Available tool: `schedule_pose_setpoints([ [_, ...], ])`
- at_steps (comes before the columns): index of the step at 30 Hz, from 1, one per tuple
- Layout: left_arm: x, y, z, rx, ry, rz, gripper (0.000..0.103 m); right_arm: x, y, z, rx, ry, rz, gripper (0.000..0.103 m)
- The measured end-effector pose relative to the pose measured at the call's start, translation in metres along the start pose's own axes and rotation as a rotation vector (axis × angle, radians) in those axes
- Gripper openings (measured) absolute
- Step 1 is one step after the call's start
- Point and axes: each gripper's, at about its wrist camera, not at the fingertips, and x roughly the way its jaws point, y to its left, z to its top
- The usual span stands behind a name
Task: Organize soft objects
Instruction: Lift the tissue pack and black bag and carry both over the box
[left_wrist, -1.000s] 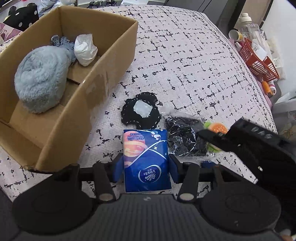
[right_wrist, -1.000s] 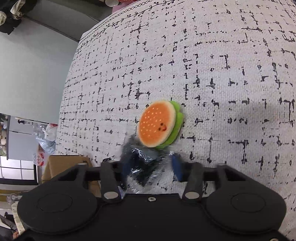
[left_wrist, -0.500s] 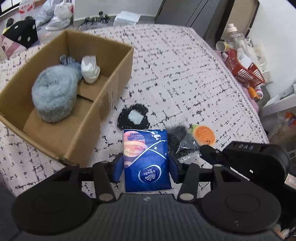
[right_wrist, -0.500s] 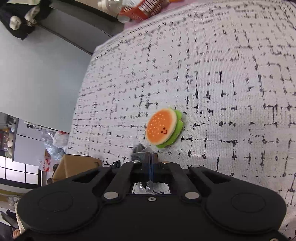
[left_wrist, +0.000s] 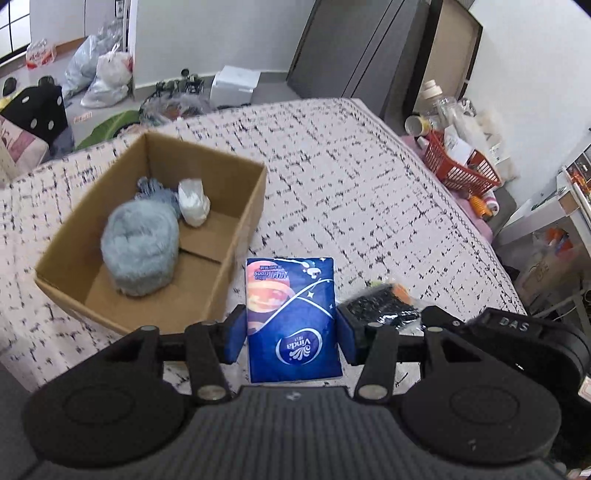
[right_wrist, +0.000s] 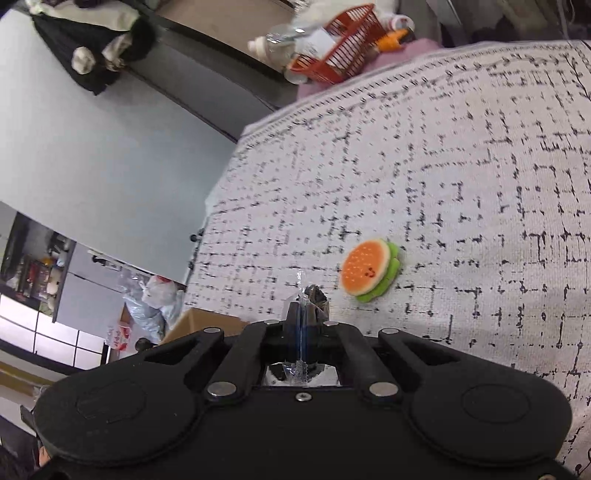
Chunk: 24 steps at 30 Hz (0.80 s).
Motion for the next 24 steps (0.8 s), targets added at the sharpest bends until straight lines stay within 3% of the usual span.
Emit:
schedule_pose_setpoints([
  [24,-0.033,0.055,0.039,0.058,-0.076,0.022,0.049,-0.023,0.084,-0.032,-0.269,-0.044,0.213,0.0],
])
